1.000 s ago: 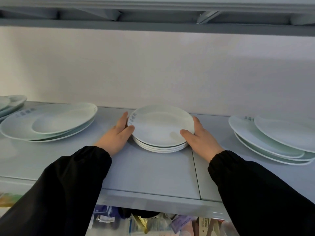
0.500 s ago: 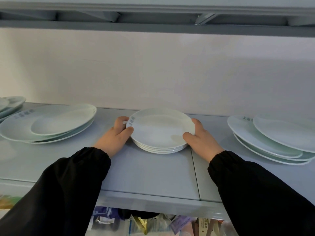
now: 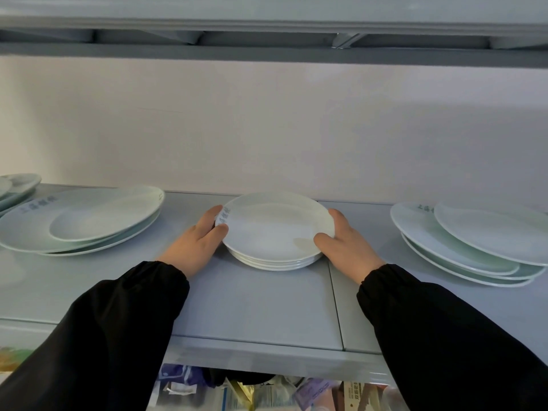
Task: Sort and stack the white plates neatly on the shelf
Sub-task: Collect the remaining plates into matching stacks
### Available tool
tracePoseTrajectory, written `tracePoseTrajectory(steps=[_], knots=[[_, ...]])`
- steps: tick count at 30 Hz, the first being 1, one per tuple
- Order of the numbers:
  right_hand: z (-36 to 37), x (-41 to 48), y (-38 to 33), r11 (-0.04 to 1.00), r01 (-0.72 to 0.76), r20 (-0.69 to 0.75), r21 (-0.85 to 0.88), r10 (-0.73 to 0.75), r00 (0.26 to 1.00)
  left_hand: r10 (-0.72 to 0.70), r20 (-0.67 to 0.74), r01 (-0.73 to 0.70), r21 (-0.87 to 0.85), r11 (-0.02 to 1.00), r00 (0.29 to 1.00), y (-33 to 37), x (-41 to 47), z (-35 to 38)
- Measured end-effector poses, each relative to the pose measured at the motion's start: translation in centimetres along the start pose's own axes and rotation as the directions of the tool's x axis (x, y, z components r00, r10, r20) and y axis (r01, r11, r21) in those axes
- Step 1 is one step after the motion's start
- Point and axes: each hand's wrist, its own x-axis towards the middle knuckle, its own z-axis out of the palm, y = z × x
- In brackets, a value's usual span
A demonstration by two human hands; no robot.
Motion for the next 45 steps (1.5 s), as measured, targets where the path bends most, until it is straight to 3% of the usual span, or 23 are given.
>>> tracePoseTrajectory(steps=[17, 19, 22, 24, 28, 34, 40, 45], knots=[[-0.1, 0.1, 0.2, 0.999, 0.034, -0.003, -0.013, -0.034, 0.999, -0.016, -0.043, 0.019, 0.057, 0.998, 0.999, -0.1, 0.1, 0.2], [-0.6, -0.2, 0.1, 0.997, 0.080, -0.115, -0.011, -0.081, 0.990, -0.015, -0.057, 0.018, 0.051, 0.999, 0.998, -0.1, 0.1, 0.2], [-2.4, -2.3, 0.5, 0.971, 0.182, -0.394, 0.154, -0.108, 0.913, -0.010, -0.058, 0.015, 0.089, 0.996, 0.998, -0.1, -0.2, 0.2], [-3.8, -4.3, 1.5, 0.967, 0.197, -0.446, 0.162, -0.106, 0.889, -0.021, -0.053, 0.027, 0.127, 0.992, 0.998, 0.0, -0.1, 0.1], [-4.9, -4.9, 3.3, 0.986, 0.107, -0.387, 0.125, -0.051, 0.921, -0.002, -0.053, 0.010, 0.153, 0.988, 0.999, 0.7, -0.4, 0.3], [-3.2, -4.5, 2.7, 0.996, 0.069, -0.123, -0.051, -0.074, 0.990, 0.007, -0.011, -0.006, 0.138, 0.990, 1.000, 0.0, -0.2, -0.2], [-3.4, -4.3, 3.0, 0.992, 0.080, -0.118, -0.095, -0.092, 0.989, 0.015, 0.004, -0.015, 0.138, 0.990, 1.000, -0.5, 0.0, -0.4], [-3.5, -4.6, 3.1, 0.991, 0.094, -0.161, -0.095, -0.109, 0.981, 0.014, -0.070, -0.005, 0.125, 0.992, 0.997, -0.1, -0.2, 0.0]])
